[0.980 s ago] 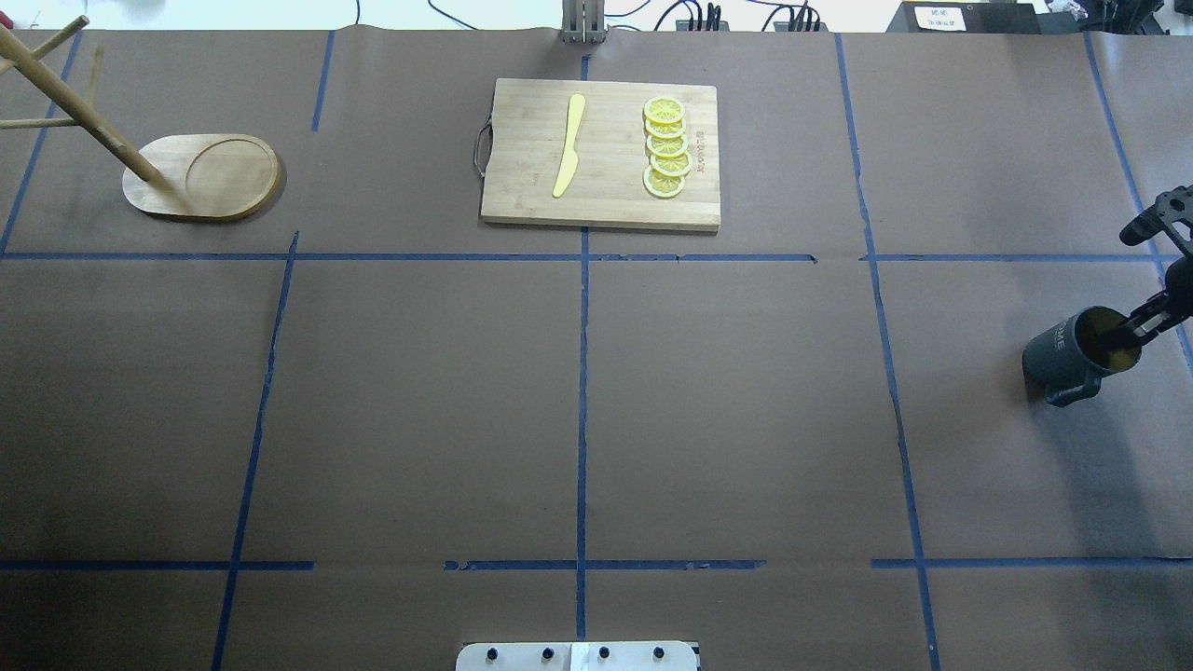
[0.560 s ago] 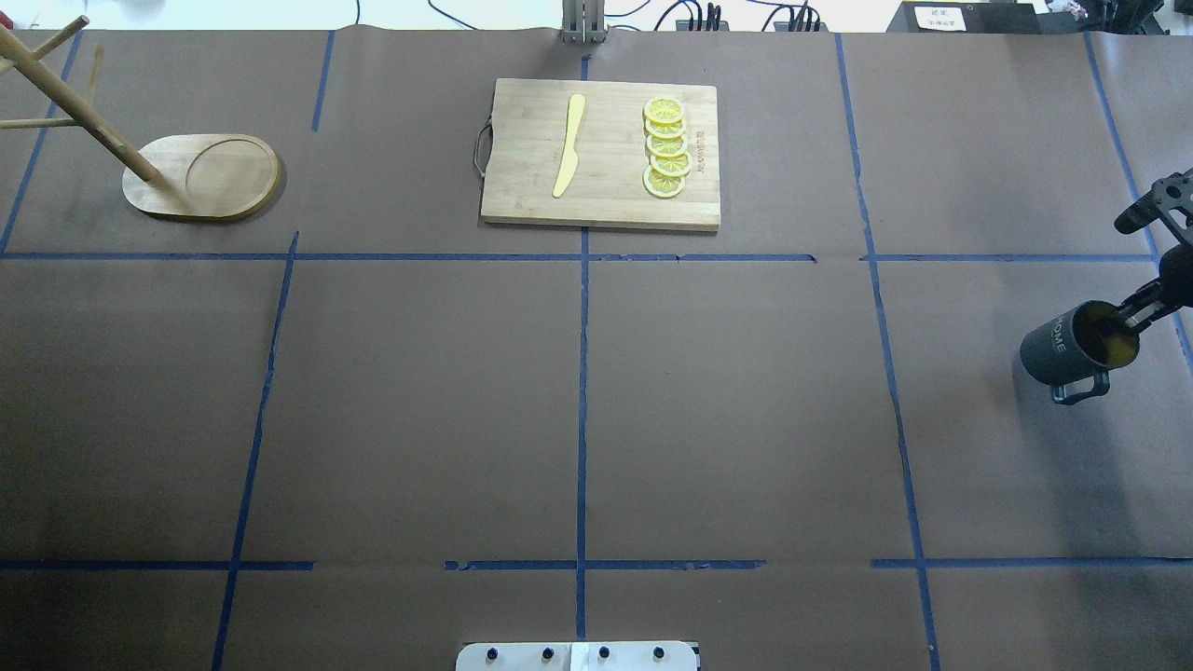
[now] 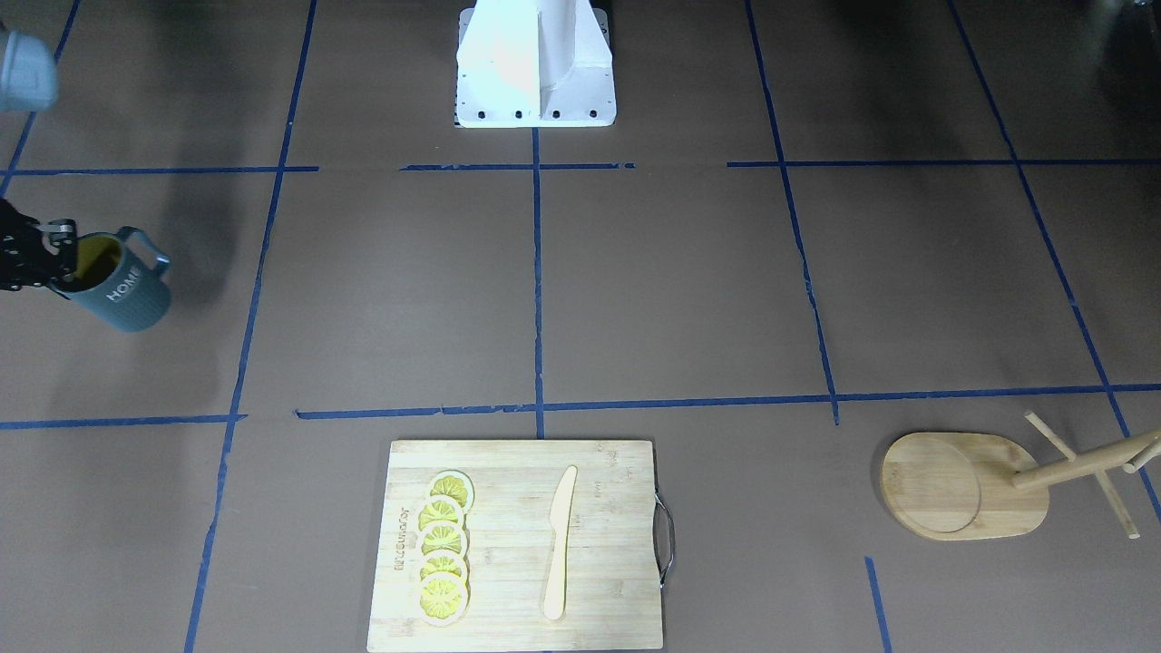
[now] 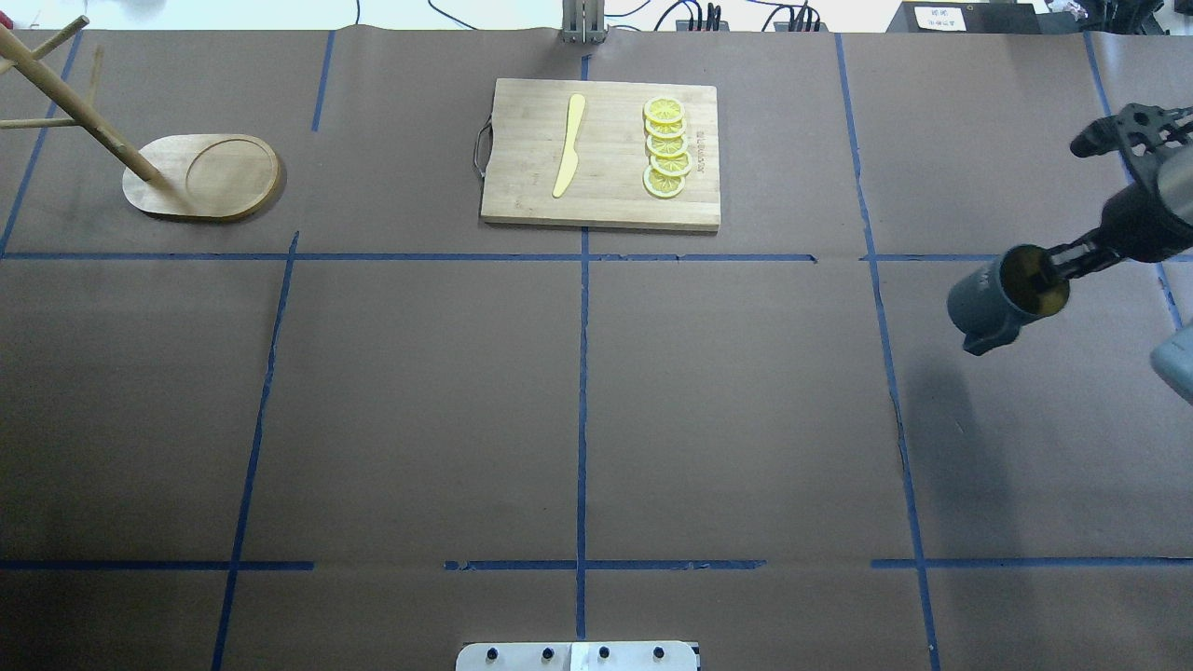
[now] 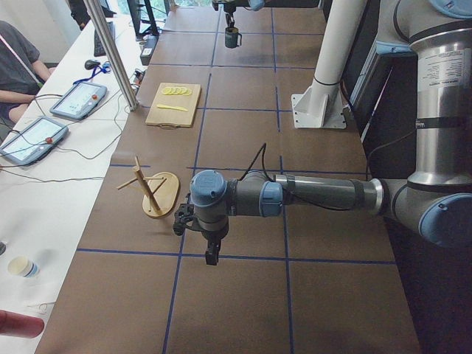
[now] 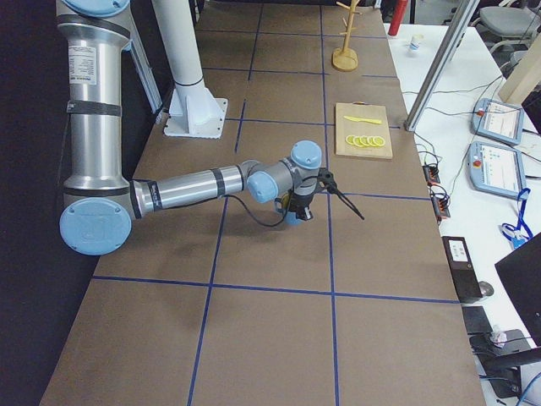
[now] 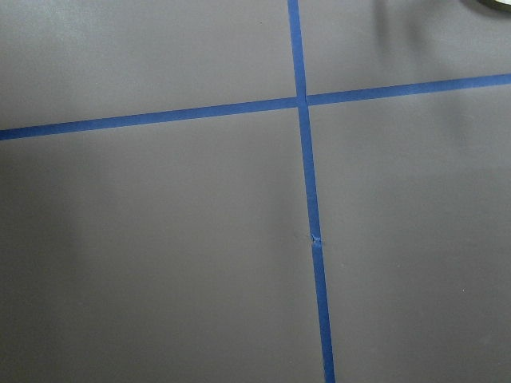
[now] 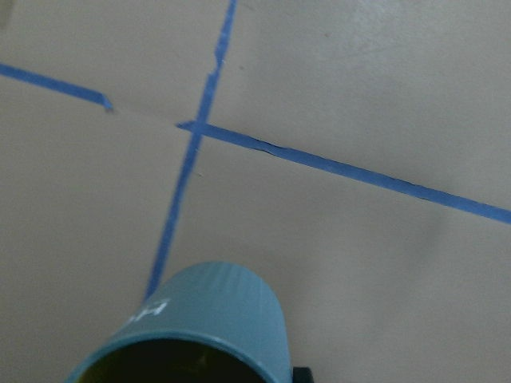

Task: Hang cup on storage rack
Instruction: 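Carry the teal mug with the right gripper toward the table center and set it upright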

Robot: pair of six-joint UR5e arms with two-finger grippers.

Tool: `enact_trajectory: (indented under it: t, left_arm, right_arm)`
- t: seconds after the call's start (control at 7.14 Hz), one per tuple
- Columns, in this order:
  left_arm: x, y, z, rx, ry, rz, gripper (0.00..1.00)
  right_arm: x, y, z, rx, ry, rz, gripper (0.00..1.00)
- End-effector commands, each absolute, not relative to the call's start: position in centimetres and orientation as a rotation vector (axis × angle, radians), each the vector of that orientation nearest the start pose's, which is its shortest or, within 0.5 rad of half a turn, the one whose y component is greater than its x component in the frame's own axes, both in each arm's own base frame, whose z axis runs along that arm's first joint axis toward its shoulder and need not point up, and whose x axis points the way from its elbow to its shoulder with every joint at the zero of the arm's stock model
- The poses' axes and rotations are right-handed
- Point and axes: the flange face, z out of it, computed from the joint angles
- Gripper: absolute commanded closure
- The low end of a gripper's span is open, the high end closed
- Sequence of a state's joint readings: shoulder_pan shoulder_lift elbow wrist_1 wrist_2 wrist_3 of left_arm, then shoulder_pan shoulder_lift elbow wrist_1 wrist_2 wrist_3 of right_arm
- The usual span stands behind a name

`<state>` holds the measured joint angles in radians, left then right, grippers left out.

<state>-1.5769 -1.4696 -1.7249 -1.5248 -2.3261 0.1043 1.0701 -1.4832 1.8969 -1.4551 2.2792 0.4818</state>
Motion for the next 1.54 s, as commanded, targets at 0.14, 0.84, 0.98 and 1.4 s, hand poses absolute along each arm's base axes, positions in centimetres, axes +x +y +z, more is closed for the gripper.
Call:
enact_trajectory:
  t: [0.14,0.84,0.98,1.4]
  left_arm:
    - [-6.8,-44.9,63.4,0.052,0.755,0.098,0.0]
    - [-6.7,-44.9,63.5,0.05,0.753,0.098,0.0]
    - [-6.8,-44.8,63.5,0.049,0.755,0.096,0.0]
    - [-6.7,-44.9,63.4,0.051,0.755,0.099,0.0]
  right_arm:
    - [-34.9,-47.6,29.5,0.012,-0.853,0.018,1.0]
    - [-55.5,-42.7,16.5,-0.095,-0.772,0.221,1.0]
    - [-56.5,-42.0,16.4,-0.103,-0.768,0.209,1.0]
    - [-58.4,-42.6,18.0,-0.096,-0.789,0.201,0.98]
